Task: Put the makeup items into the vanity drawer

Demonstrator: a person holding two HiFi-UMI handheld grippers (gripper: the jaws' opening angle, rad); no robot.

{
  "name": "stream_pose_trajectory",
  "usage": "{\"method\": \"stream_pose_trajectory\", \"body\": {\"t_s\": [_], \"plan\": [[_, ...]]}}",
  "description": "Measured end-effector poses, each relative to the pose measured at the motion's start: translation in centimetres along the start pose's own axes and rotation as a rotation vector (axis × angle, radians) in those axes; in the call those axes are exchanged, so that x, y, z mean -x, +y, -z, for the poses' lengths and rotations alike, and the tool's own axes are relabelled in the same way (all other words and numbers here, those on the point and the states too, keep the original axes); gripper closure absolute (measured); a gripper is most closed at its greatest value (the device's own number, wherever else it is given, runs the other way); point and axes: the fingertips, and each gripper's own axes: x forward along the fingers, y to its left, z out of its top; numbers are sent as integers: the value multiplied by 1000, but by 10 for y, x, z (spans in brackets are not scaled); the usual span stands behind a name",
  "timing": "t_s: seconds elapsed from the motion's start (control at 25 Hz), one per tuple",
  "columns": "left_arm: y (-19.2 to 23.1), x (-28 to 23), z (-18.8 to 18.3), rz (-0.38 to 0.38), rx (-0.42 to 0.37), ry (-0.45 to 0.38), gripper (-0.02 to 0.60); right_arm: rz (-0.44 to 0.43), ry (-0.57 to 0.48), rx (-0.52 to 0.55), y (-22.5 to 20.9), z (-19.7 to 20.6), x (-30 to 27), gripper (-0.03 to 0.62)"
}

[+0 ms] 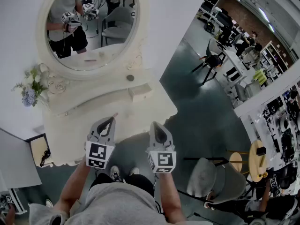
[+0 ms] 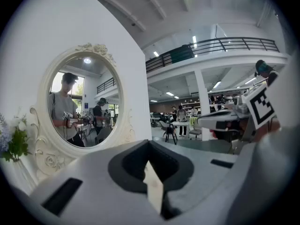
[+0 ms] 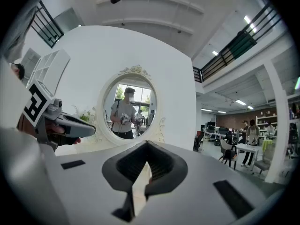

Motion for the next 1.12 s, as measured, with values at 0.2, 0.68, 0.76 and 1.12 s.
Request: {"method": "stream_pose_trajectory", "body": {"t_s": [0.2, 0.68, 0.76, 1.12], "plan": [[0, 2, 5, -1, 5, 15, 581, 2, 15, 15, 6, 6, 3, 583], [0, -4, 9, 29, 11, 18, 581, 22, 46, 50, 11, 10, -3, 583], [0, -6, 10, 32, 13, 17, 581, 24, 51, 54, 9, 11, -2, 583], [-2, -18, 9, 35, 8, 24, 581, 35, 69, 40, -1, 17, -6, 583]]}}
